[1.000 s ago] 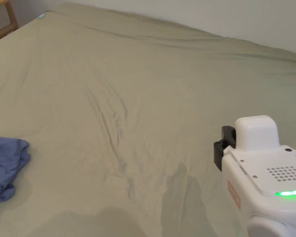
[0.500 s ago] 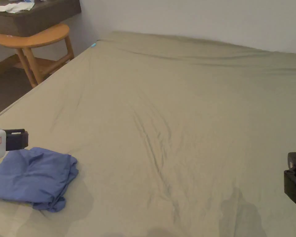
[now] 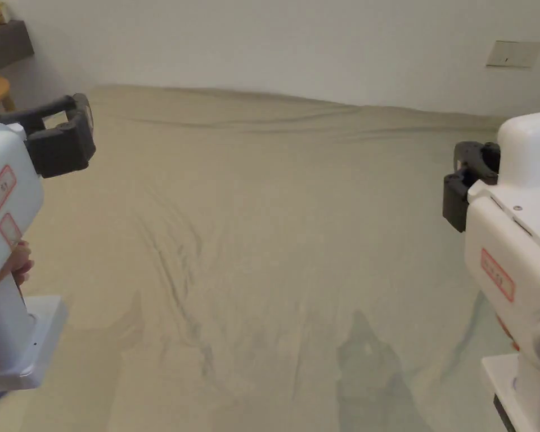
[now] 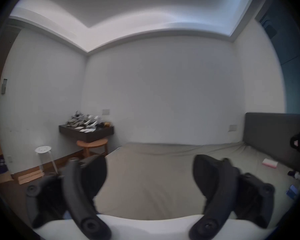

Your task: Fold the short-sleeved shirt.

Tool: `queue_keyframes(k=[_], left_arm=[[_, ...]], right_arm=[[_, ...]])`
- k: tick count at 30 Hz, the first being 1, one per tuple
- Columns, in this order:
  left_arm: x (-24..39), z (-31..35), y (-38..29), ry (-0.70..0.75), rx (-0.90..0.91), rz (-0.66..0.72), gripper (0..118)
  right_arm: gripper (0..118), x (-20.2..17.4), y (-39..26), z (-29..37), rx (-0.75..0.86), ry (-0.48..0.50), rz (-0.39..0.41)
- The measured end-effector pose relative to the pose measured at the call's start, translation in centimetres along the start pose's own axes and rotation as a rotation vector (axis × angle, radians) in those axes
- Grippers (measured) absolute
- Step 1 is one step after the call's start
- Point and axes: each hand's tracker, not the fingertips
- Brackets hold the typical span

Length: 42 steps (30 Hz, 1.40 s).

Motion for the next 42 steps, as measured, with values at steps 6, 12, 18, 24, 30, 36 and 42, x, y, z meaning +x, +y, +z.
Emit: queue_keyframes(k=[6,12,18,24,30,36,42], left_arm=[[8.2,3.7,-0.3,-0.067,0.103,0.007,0],[13.0,5.8,-1.3,-0.178,0.058,-0.075,0],[14.8,6.3,-2.1,-0.219,0.053,-0.198,0],[14.1,7.4,-1.2,-0.184,0.110,-0.178,0],[13.9,7.4,-1.7,-0.164,0.079,-0.164,0],[14.2,7.4,-1.9,-0.173,0.071,-0.163,0],[14.4,7.5,-1.7,-0.184,0.074,-0.158,0]], right_arm=[[2,1.7,-0.2,3.6,0.053,-0.053,0.006],[2,1.7,-1.1,6.0,0.086,-0.078,0.005],[2,0.7,-2.3,6.7,0.089,-0.070,0.111],[2,0.5,-2.5,7.0,0.089,-0.067,0.074],[2,0.2,-2.5,6.9,0.089,-0.063,0.059],[2,0.1,-2.6,6.8,0.088,-0.054,0.051],[2,-0.1,-2.7,6.6,0.085,-0.050,0.038]])
